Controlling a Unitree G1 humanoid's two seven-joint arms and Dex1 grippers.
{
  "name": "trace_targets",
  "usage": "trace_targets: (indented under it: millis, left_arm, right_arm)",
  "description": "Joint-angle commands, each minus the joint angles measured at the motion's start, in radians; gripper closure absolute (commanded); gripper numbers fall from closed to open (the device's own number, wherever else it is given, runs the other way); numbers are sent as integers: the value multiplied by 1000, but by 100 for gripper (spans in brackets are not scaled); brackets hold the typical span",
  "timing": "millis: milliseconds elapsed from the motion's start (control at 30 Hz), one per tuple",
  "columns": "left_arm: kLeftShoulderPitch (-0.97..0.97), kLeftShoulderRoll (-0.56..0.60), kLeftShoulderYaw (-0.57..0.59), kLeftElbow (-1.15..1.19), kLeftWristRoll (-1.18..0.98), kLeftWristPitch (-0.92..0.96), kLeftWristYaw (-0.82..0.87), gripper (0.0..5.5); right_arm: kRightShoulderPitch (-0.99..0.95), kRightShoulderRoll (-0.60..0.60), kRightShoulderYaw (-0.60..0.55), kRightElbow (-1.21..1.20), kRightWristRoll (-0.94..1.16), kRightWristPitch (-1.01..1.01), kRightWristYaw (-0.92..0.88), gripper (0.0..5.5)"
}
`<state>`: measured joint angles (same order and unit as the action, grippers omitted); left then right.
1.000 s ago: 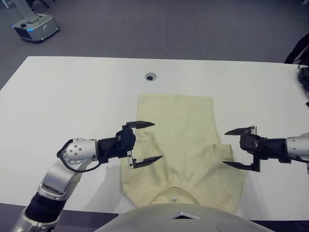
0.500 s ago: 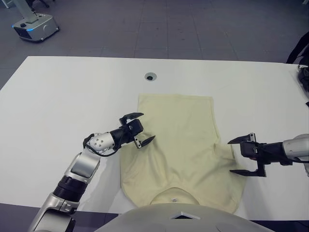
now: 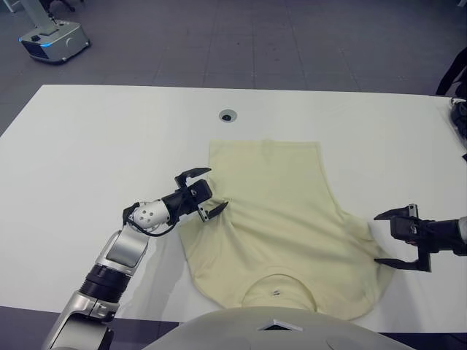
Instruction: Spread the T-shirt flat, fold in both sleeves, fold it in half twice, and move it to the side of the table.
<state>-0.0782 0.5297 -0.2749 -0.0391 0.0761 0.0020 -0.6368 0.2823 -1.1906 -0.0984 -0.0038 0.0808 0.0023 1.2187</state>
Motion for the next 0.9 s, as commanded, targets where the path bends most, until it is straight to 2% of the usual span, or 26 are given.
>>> trace_targets:
  millis: [33,333,600,733,900]
  left_arm:
    - [-3,-17,14,7,8,-4,19,10]
    - [-29,-87,42,-15,-52,-44,28,10]
    - [-30,-103,64,-33,-70,-43,30,10]
    - [-20,-65,93,-70,-85,-34,5,10]
    - [26,76,132,-142,-108,1,-120,10]
  right_arm:
    - [-9,15,-6,-25,13,32,-7,12]
    - [-93,94,-107,-209,237,212,-27,12]
    - [-262,167,-160,-240,396,325,-91,12]
    - [-452,286,-27,-138,258,298,-262,12]
    - [-594,468,156,17,32,207,-460,12]
